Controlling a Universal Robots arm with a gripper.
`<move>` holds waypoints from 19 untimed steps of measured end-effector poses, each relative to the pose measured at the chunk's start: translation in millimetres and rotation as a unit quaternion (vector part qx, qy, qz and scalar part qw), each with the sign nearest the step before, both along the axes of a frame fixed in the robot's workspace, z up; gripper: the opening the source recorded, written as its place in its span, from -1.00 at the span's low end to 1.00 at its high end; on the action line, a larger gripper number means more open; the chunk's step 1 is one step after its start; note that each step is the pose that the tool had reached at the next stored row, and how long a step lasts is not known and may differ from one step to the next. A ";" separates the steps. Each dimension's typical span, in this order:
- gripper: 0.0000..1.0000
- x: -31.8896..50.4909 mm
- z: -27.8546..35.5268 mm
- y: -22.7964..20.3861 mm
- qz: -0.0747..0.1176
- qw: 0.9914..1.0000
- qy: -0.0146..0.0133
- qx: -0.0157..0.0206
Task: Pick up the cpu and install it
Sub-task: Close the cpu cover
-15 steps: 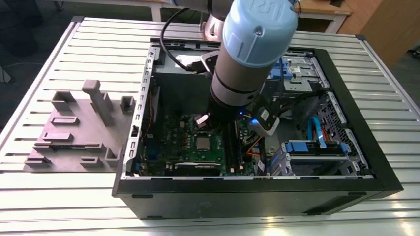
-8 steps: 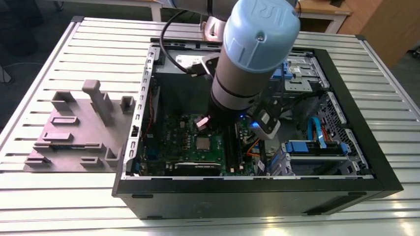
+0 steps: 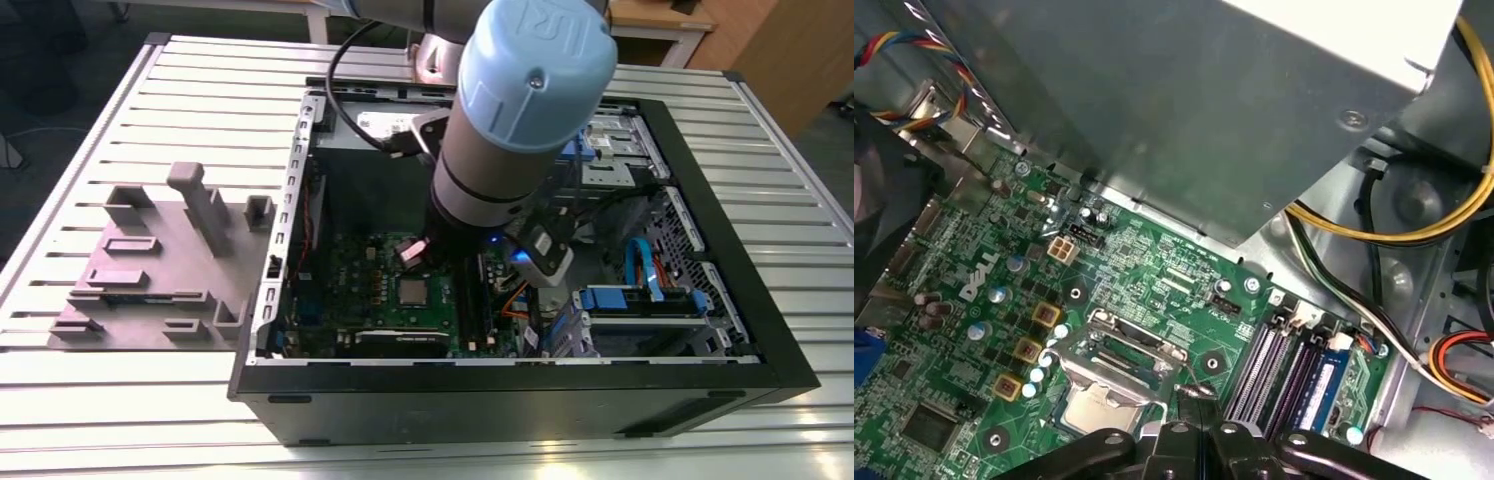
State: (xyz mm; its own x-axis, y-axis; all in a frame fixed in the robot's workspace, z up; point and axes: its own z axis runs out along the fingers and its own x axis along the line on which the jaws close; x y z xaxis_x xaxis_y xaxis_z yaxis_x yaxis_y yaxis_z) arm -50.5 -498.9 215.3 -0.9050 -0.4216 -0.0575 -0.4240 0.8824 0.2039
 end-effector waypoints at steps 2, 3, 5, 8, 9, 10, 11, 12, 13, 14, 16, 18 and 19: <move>-0.80 0.5 1.4 -0.5 0.000 1.000 0.000 0.001; -0.80 0.9 2.2 -0.7 0.000 1.000 0.000 0.002; -0.80 1.5 4.9 -0.9 0.000 1.000 0.000 0.003; -0.80 2.5 11.3 -1.1 0.000 1.000 0.000 0.004; -0.80 2.8 13.5 -1.2 0.000 1.000 0.000 0.004; -0.80 3.1 15.9 -1.2 0.000 1.000 0.000 0.004; -0.80 3.4 18.1 -1.3 0.000 1.000 0.000 0.004; -0.80 3.7 20.1 -1.3 0.000 1.000 0.000 0.005; -0.80 4.1 21.4 -1.3 0.000 1.000 0.000 0.005; -0.80 4.3 21.7 -1.3 0.000 1.000 0.000 0.005; -0.80 4.4 21.6 -1.2 0.000 1.000 0.000 0.004; -0.80 4.5 21.8 -1.0 0.000 1.000 0.001 -0.003; -0.80 4.5 21.8 -0.8 0.000 1.000 0.002 -0.007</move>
State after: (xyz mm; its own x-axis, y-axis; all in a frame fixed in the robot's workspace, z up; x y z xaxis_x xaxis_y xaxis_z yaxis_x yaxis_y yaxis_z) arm -46.0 -499.7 237.1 -0.9052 -0.4224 -0.0479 -0.4233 0.8853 0.1925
